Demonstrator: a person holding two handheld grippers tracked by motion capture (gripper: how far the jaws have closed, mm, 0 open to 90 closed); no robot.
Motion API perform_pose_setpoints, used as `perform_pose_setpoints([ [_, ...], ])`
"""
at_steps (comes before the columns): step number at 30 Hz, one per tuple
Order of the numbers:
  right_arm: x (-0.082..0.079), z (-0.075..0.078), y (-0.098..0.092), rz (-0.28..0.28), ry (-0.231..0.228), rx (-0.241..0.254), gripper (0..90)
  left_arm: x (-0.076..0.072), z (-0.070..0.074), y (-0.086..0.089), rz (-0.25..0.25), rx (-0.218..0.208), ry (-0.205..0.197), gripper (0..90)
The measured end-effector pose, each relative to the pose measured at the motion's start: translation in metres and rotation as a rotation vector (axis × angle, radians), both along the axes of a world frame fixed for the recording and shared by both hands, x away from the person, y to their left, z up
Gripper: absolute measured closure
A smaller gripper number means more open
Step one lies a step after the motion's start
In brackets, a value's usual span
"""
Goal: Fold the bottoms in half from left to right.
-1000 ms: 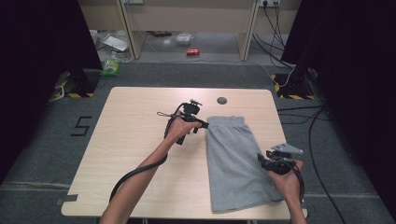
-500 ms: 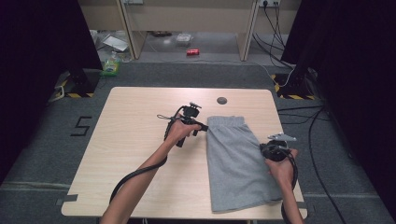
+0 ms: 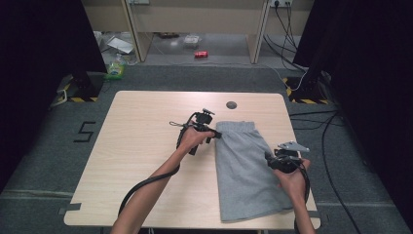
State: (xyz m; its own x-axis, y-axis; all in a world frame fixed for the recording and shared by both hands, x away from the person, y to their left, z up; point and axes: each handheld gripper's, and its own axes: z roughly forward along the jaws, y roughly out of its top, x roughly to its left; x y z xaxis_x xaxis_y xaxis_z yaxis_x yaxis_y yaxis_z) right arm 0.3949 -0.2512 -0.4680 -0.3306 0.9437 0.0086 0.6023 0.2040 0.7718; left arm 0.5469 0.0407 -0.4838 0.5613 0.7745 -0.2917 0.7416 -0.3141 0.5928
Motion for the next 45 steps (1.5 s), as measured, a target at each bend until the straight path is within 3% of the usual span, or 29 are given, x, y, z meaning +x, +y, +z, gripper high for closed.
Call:
perform_pose_setpoints([
  [5, -0.008, 0.005, 0.022, 0.06, -0.018, 0.015, 54.9, 0.002, -0.009, -0.011, 0.012, 0.063, -0.022, 56.5],
  [7, -0.011, 0.006, 0.03, 0.081, -0.025, 0.012, 54.7, 0.003, -0.011, -0.012, 0.023, 0.09, -0.057, 59.5],
  [10, -0.017, 0.009, 0.042, 0.12, -0.029, 0.016, 54.3, 0.003, -0.01, -0.017, 0.005, 0.178, -0.101, 58.6],
  [13, -0.028, 0.009, 0.055, 0.175, -0.03, 0.013, 54.0, 0.003, -0.009, -0.02, 0.002, 0.211, -0.116, 58.3],
  [25, -0.082, -0.014, 0.104, 0.357, 0.069, 0.024, 47.7, 0.001, -0.011, -0.019, 0.003, 0.217, -0.139, 56.9],
  [29, -0.096, -0.024, 0.112, 0.378, 0.09, 0.001, 47.1, 0.001, -0.011, -0.019, 0.001, 0.215, -0.138, 56.9],
  [33, -0.097, -0.036, 0.117, 0.388, 0.137, -0.028, 47.0, 0.002, -0.011, -0.019, 0.002, 0.215, -0.137, 56.9],
  [36, -0.102, -0.039, 0.127, 0.399, 0.11, -0.08, 43.8, 0.002, -0.01, -0.019, 0.0, 0.216, -0.134, 56.9],
  [45, -0.103, -0.041, 0.143, 0.432, 0.095, -0.065, 45.5, 0.004, -0.009, -0.01, -0.004, 0.247, -0.138, 56.9],
])
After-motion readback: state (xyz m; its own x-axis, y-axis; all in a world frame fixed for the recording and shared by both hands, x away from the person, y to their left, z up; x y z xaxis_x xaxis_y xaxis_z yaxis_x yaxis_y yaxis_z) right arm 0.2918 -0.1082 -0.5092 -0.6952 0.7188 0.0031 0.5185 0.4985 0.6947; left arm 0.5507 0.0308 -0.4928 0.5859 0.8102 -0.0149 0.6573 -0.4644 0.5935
